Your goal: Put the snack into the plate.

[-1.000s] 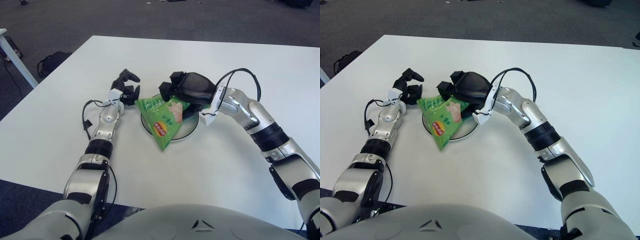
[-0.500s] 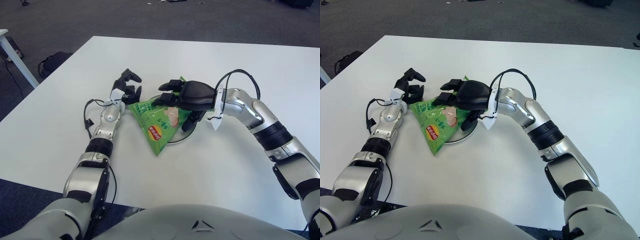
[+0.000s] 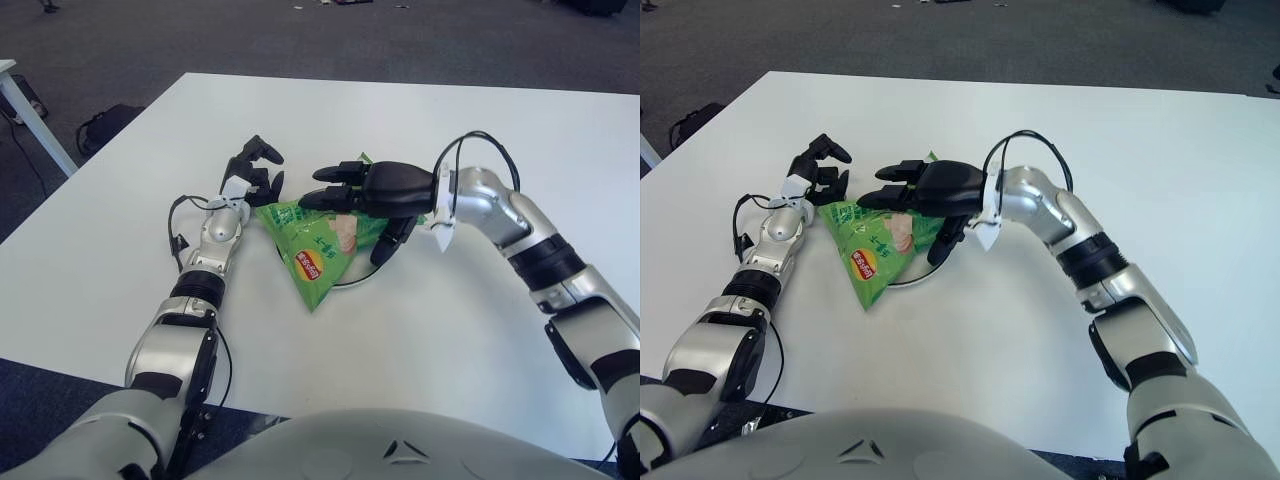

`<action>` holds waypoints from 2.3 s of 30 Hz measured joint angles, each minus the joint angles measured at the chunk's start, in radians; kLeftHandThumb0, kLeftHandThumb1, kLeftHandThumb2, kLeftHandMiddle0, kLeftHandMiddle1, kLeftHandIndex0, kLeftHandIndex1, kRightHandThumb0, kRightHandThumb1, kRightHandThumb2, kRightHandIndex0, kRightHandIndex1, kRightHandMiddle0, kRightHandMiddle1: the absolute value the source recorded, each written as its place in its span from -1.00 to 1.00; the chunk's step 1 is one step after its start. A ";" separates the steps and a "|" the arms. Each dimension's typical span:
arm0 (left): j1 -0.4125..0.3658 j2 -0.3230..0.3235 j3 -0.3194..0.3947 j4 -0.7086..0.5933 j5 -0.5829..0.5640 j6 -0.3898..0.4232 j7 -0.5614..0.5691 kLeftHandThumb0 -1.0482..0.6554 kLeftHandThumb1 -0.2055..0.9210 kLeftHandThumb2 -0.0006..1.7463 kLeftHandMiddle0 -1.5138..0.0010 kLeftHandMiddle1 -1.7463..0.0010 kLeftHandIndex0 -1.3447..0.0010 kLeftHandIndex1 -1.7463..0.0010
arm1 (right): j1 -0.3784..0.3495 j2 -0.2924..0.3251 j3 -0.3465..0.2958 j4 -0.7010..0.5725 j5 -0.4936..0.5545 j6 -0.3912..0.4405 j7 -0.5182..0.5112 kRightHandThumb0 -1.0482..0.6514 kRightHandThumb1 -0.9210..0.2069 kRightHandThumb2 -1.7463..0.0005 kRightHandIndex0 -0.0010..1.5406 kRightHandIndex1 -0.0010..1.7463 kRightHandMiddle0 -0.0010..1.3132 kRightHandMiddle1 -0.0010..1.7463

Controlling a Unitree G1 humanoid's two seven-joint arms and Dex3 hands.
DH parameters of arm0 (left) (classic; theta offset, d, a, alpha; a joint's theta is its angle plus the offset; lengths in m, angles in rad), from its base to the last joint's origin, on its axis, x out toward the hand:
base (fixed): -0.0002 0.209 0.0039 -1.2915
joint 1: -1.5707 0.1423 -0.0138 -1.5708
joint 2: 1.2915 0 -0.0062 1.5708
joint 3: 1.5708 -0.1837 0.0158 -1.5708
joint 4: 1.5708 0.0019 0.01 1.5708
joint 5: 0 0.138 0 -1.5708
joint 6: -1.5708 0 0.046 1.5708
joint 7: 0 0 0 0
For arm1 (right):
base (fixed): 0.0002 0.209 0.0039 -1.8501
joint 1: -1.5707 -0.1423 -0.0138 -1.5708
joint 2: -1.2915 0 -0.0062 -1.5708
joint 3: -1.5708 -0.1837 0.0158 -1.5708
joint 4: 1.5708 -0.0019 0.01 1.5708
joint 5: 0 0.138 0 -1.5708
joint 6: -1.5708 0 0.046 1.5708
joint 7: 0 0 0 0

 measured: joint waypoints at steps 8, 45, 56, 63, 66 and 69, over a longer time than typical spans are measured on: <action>0.025 -0.006 0.006 -0.056 -0.023 0.044 -0.008 -0.28 0.17 0.31 -0.61 -1.00 0.25 -1.00 | -0.175 0.017 -0.102 0.215 0.280 0.105 0.291 -0.78 -0.70 0.89 -1.00 -1.00 -1.00 -1.00; 0.047 -0.010 0.015 -0.128 -0.064 0.087 -0.045 -0.27 0.23 0.26 -0.60 -1.00 0.29 -1.00 | 0.046 0.046 -0.582 0.308 0.545 0.749 0.192 -0.26 -0.31 -0.03 -0.63 -0.07 -0.77 0.50; 0.046 -0.007 0.021 -0.129 -0.070 0.089 -0.058 -0.27 0.22 0.27 -0.62 -1.00 0.29 -1.00 | 0.224 0.221 -0.669 0.240 0.540 0.722 -0.273 0.13 -0.38 -0.03 -0.40 0.62 -0.36 0.93; 0.059 -0.011 0.025 -0.122 -0.075 0.091 -0.067 -0.27 0.21 0.28 -0.63 -1.00 0.28 -1.00 | 0.273 0.278 -0.732 0.219 0.534 0.698 -0.516 0.22 -0.03 -0.34 -0.24 0.70 -0.25 0.99; 0.060 -0.012 0.025 -0.122 -0.079 0.091 -0.068 -0.27 0.21 0.28 -0.63 -1.00 0.28 -1.00 | 0.278 0.287 -0.744 0.215 0.516 0.645 -0.568 0.22 0.12 -0.45 -0.14 0.69 -0.19 1.00; 0.060 -0.013 0.025 -0.122 -0.080 0.092 -0.068 -0.27 0.21 0.28 -0.63 -1.00 0.28 -1.00 | 0.280 0.296 -0.746 0.221 0.476 0.545 -0.628 0.22 0.31 -0.59 -0.01 0.69 -0.12 1.00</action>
